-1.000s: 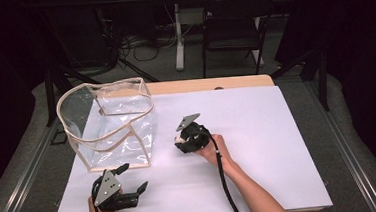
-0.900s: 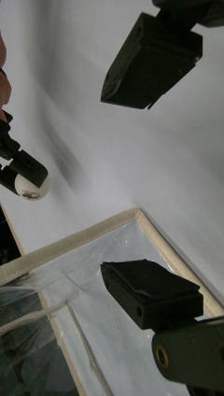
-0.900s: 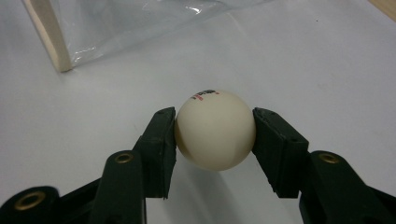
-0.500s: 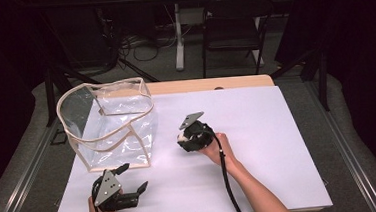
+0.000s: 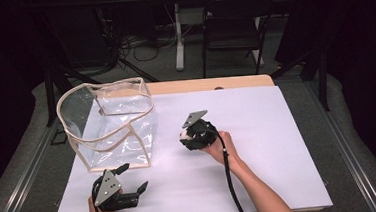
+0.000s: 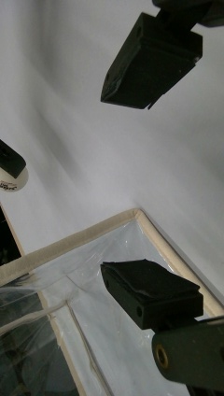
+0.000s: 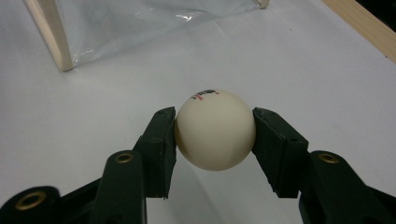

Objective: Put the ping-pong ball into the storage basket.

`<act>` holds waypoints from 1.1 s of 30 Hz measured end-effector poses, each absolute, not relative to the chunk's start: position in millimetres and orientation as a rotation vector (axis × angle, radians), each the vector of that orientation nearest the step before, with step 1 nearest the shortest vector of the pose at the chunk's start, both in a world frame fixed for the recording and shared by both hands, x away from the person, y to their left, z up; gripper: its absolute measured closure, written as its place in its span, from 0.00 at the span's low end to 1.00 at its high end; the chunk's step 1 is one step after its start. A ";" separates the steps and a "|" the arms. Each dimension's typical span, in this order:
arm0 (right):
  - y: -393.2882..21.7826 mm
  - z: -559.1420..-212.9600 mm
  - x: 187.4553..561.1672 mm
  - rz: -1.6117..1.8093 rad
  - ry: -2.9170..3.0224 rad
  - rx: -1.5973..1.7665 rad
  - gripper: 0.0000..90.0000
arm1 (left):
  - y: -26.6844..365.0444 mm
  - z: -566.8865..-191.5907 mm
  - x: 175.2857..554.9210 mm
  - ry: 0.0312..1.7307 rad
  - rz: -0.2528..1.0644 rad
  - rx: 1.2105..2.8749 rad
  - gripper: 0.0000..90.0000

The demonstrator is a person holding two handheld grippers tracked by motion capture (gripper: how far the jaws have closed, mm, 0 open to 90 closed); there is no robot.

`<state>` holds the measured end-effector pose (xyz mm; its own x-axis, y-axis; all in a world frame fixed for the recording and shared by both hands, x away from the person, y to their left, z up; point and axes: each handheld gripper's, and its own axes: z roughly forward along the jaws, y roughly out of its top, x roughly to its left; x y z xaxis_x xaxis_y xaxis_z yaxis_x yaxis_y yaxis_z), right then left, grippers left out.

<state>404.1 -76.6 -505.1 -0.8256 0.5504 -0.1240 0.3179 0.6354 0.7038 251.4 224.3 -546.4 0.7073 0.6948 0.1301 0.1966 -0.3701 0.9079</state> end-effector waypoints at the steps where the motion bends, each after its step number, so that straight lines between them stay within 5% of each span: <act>1: -77.2 -504.5 404.1 0.997 2.529 0.694 0.56 | 224.2 -546.4 251.4 0.690 0.626 1.915 0.18; 33: -89.7 -480.2 401.8 0.980 2.491 0.675 0.57 | 224.3 -546.0 250.9 0.689 0.628 1.916 0.18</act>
